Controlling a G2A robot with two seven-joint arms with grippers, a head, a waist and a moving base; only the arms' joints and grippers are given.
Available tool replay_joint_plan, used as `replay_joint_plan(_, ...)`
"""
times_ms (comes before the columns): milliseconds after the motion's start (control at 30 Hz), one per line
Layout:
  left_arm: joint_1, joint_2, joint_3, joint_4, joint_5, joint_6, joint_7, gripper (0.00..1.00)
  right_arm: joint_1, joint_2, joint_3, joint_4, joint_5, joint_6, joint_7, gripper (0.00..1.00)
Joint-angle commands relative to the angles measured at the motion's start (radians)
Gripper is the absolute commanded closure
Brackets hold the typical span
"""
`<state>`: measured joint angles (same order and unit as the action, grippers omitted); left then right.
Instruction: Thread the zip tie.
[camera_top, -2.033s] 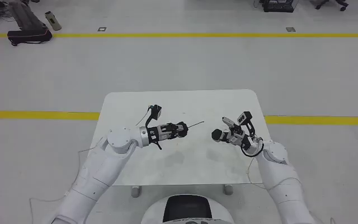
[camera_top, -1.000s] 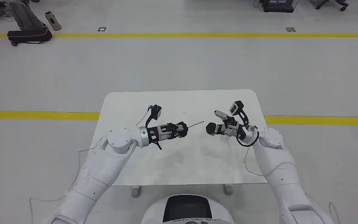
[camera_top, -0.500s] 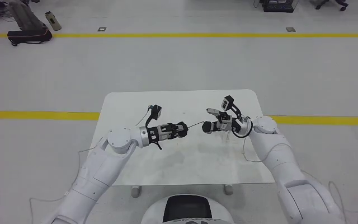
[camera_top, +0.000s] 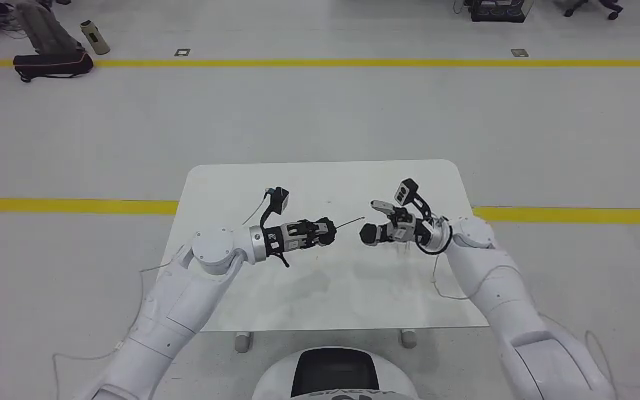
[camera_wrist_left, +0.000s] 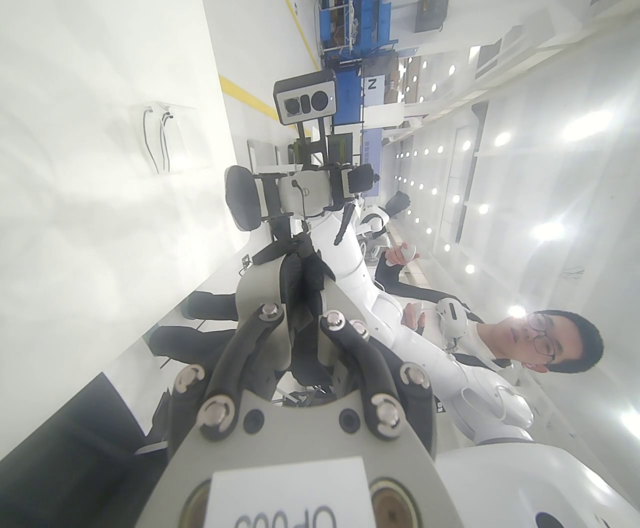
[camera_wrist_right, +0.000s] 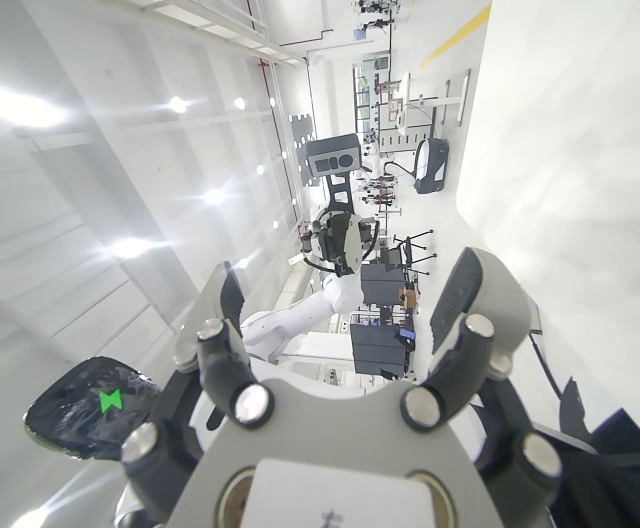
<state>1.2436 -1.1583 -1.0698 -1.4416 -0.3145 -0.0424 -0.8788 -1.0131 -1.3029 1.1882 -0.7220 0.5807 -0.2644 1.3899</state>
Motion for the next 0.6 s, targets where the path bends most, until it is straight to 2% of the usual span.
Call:
replay_joint_plan(0,0.0,0.0,0.0,0.0,0.0,0.0,0.0,1.0,0.003,0.005,-0.016,0.003,0.016,-0.007,0.0,0.0)
replay_joint_plan(67,0.0,0.0,0.0,0.0,0.0,0.0,0.0,1.0,0.007,0.012,-0.032,0.011,0.037,-0.018,0.0,0.14)
replay_joint_plan(133,0.0,0.0,0.0,0.0,0.0,0.0,0.0,1.0,0.012,0.018,-0.046,0.019,0.053,-0.028,0.0,0.23)
replay_joint_plan(200,0.0,0.0,0.0,0.0,0.0,0.0,0.0,1.0,0.019,0.025,-0.058,0.028,0.073,-0.041,0.0,0.26)
replay_joint_plan(267,0.0,0.0,0.0,0.0,0.0,0.0,0.0,1.0,0.025,0.033,-0.072,0.035,0.089,-0.053,0.0,0.35)
replay_joint_plan(333,0.0,0.0,0.0,0.0,0.0,0.0,0.0,1.0,0.032,0.038,-0.085,0.042,0.1,-0.061,0.0,0.5)
replay_joint_plan(567,0.0,0.0,0.0,0.0,0.0,0.0,0.0,1.0,0.068,0.047,-0.137,0.071,0.117,-0.076,0.0,0.56)
